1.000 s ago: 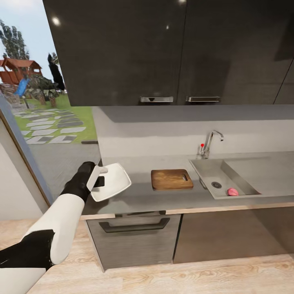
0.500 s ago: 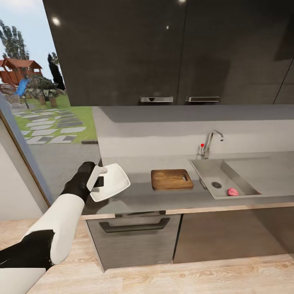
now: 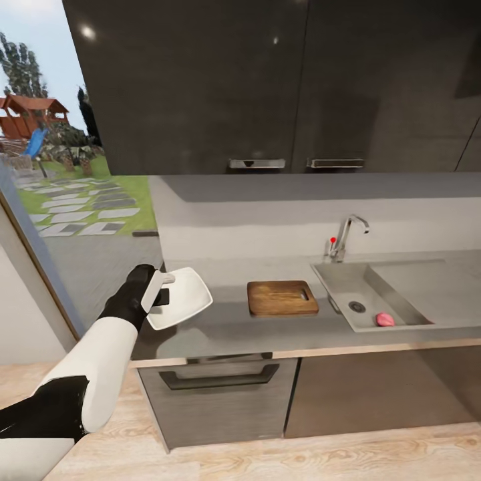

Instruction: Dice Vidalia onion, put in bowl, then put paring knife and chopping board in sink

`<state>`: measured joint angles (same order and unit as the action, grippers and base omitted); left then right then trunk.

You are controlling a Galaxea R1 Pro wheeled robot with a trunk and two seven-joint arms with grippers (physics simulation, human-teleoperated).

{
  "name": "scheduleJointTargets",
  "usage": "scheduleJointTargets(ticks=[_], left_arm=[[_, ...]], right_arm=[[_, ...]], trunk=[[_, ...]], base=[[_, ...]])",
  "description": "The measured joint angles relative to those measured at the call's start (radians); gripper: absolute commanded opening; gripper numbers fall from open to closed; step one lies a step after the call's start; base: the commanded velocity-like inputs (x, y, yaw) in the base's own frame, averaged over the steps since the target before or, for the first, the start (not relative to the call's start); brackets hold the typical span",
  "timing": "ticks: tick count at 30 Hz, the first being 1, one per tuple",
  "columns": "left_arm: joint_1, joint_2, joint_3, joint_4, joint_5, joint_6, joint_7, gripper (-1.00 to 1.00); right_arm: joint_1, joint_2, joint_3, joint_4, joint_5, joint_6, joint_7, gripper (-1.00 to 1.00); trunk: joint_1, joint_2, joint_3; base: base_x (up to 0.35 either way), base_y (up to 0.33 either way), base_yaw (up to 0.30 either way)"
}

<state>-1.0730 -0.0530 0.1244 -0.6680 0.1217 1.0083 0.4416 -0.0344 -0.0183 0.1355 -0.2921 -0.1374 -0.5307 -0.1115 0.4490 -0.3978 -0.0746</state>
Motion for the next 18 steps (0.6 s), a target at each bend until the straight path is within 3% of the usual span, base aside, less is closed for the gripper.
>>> scheduleJointTargets(ticks=[8, 14, 18], left_arm=[[0.000, 0.000, 0.000, 0.000, 0.000, 0.000, 0.000, -1.00], [0.000, 0.005, 0.002, 0.002, 0.000, 0.000, 0.000, -1.00], [0.000, 0.006, 0.002, 0.001, 0.001, 0.000, 0.000, -1.00]], right_arm=[[0.000, 0.001, 0.000, 0.010, 0.000, 0.000, 0.000, 1.00], [0.000, 0.005, 0.000, 0.011, 0.000, 0.000, -0.001, 1.00], [0.000, 0.007, 0.000, 0.017, 0.000, 0.000, -0.003, 1.00]], trunk=[[0.000, 0.000, 0.000], [0.000, 0.000, 0.000], [0.000, 0.000, 0.000]], base=[[0.207, 0.000, 0.000], [0.036, 0.000, 0.014], [0.003, 0.000, 0.193]])
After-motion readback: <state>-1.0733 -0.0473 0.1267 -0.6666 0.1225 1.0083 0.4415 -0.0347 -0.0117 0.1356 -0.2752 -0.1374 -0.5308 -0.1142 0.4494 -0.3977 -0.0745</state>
